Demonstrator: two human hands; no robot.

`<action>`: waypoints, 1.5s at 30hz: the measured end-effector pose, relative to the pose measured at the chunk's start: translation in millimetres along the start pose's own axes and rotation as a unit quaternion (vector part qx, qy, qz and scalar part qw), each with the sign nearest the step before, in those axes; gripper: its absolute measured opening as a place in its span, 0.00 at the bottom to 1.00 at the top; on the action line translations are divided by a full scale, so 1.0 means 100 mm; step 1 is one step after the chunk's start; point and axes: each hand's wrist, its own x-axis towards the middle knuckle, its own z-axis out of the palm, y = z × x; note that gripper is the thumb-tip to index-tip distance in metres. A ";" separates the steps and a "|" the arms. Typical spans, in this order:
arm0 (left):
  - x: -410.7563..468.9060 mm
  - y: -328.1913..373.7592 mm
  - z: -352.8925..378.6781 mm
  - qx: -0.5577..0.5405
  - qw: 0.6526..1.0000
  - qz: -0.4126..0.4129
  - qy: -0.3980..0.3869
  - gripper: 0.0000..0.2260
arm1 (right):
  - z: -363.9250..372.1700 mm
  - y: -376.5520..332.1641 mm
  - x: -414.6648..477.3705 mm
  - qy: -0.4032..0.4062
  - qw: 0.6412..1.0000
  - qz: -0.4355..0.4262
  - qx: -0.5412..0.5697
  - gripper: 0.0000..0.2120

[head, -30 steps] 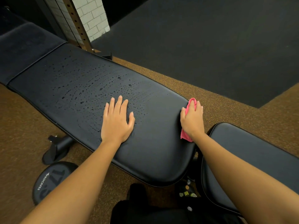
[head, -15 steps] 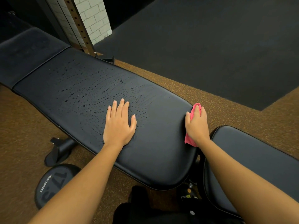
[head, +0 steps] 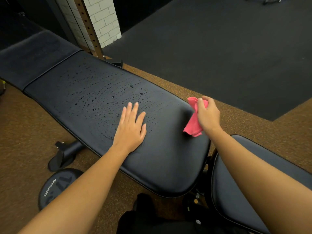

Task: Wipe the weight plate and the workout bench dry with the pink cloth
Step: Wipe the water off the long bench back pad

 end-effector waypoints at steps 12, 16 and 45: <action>-0.17 0.76 -0.61 -0.562 0.811 -0.161 -0.019 0.34 | 0.52 -0.53 -0.96 -0.167 0.880 0.192 0.400 0.27; -0.22 0.83 -0.66 -0.602 0.764 -0.231 -0.010 0.33 | 0.52 -0.58 -1.13 -0.261 0.779 0.229 0.522 0.41; -0.19 -0.18 -0.18 -0.085 0.993 -0.051 -0.065 0.23 | 0.64 0.30 -0.80 -0.151 0.887 -0.193 -0.391 0.26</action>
